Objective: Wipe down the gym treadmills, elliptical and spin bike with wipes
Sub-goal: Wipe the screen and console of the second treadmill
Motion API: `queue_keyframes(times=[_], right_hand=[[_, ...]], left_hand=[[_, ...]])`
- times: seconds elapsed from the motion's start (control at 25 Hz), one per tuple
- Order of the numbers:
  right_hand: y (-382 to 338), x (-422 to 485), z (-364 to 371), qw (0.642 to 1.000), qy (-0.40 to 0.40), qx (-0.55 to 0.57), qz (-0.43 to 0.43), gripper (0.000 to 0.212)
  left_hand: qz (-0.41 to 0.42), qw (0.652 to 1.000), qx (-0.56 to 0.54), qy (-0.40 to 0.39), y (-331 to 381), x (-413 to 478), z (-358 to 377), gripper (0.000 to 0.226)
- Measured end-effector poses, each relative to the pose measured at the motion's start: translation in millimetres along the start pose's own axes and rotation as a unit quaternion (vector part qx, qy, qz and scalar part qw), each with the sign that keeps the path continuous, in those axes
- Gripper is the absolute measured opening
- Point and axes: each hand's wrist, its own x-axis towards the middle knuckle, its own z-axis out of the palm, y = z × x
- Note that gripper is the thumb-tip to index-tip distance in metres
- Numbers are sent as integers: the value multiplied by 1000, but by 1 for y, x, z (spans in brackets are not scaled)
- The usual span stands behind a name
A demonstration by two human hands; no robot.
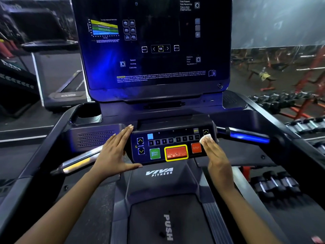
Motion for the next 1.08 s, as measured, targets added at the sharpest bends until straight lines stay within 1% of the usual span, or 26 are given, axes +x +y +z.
queue_keyframes(times=[0.12,0.2,0.32,0.4,0.48,0.56,0.68,0.76,0.84,0.92,1.0,1.08], right_hand=[[-22,-14,8,998,30,5,50,68],[-43,-22,14,997,35,22,72,69],[-51,-24,10,996,46,54,49,51],[-37,-11,3,990,79,49,103,45],[-24,1,0,984,92,30,148,46],[-34,-3,5,988,87,22,128,51],[-73,-24,18,995,49,48,75,47],[-78,-26,17,996,45,55,53,45],[-60,-9,9,994,71,53,57,40],[-37,16,0,991,90,34,88,37],[-30,27,1,992,69,16,102,39],[-47,16,11,996,34,10,77,47]], left_hand=[[3,1000,-4,7,0,-1,0,119],[6,1000,-7,11,0,-1,0,119],[4,1000,-10,18,0,0,0,119],[6,1000,-11,19,-1,1,-1,119],[8,1000,-12,19,-1,1,0,120],[8,1000,-11,19,-1,0,1,119],[9,1000,-8,24,-1,0,0,119],[12,1000,-10,27,0,1,-1,118],[13,999,-13,29,0,1,-1,118],[11,999,-17,34,0,1,0,118],[10,999,-18,33,-1,1,1,118],[9,999,-15,30,-2,1,1,118]])
